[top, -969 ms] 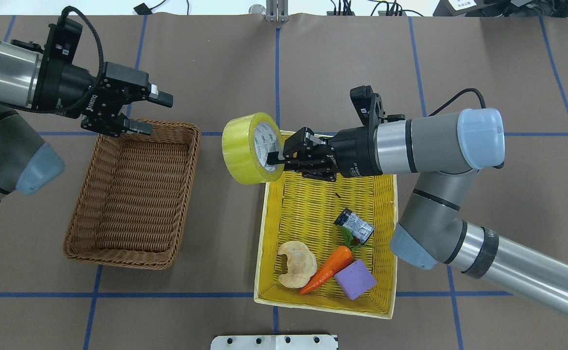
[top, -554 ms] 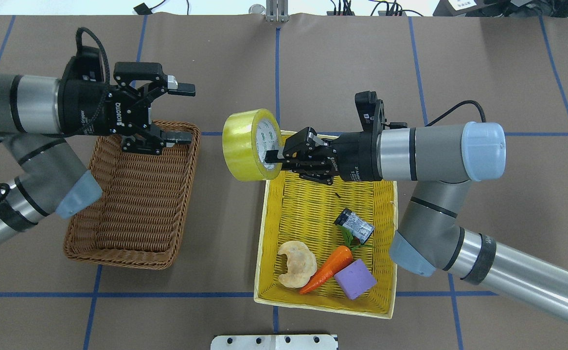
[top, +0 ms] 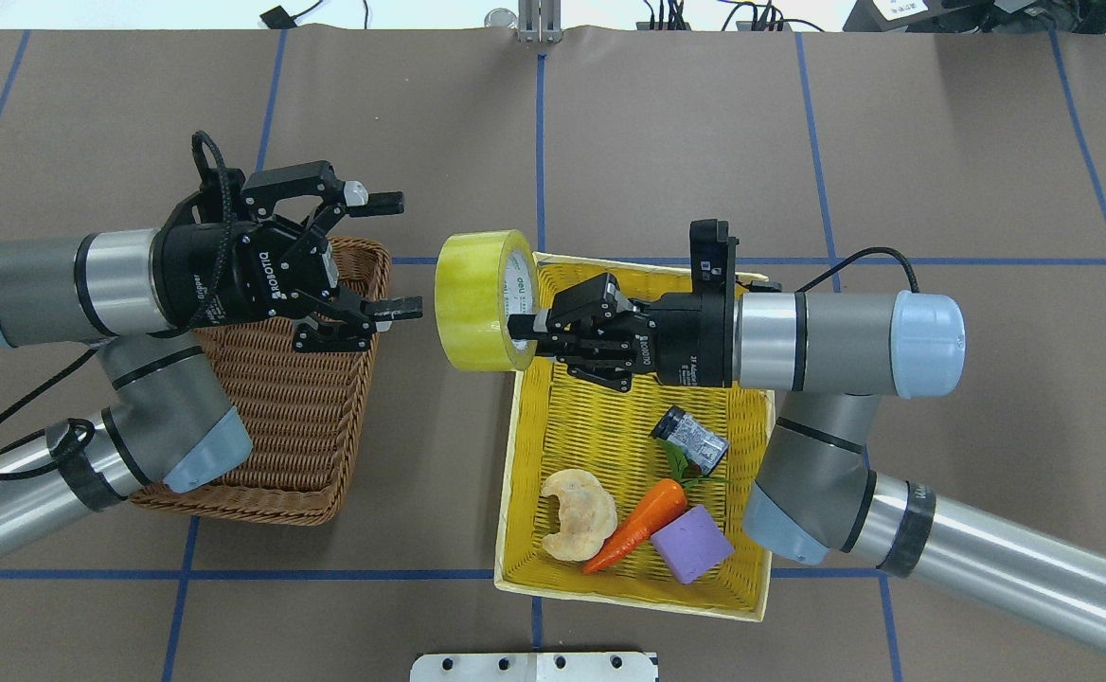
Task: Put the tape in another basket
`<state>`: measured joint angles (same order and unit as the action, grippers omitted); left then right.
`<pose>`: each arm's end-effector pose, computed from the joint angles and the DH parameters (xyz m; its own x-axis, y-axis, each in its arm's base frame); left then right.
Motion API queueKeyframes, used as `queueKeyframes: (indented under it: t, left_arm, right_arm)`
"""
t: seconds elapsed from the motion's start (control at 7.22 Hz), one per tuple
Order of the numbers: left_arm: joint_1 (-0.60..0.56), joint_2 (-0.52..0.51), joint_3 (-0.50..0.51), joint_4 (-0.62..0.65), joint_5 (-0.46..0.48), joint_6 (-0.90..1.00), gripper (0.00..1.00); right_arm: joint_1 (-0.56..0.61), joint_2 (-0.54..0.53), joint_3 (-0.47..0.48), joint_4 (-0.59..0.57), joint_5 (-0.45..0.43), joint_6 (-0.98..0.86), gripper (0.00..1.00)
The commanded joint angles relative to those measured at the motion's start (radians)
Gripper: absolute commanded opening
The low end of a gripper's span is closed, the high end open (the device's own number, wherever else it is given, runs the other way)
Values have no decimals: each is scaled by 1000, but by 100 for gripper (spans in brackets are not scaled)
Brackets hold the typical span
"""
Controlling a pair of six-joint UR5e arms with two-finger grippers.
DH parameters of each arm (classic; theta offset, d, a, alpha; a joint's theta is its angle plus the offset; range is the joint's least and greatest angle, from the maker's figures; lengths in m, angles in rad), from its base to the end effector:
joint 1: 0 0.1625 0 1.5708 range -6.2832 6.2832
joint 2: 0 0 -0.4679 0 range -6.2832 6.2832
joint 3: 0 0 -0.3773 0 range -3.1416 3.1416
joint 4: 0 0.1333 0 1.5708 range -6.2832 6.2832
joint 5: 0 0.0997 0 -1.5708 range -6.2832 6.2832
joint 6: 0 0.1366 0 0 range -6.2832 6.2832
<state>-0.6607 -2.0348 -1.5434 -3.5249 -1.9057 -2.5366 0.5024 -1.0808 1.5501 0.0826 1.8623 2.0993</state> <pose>0.3930 -0.4174 0.2590 -0.6594 -0.4714 -0.5857 -0.2458 0.8714 -0.4245 -0.4945 -0.3790 0.2512 -0.5212 0.2647 0.8113 0.0186 0.9540 -0.2992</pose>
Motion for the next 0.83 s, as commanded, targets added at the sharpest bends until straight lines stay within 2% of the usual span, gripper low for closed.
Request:
queueKeyframes:
  t: [0.0,0.42,0.69]
  left_arm:
    - [29,-8,11,-18,25,4,98]
    - [49,-8,42,-69,27,9,96]
    - [61,-7,52,-78,25,9,80]
  right_arm:
    - [-34,18,-21,34,-15,11,0]
    - [-38,36,-36,34,-15,57,0]
    - [-38,53,-48,34,-15,57,0]
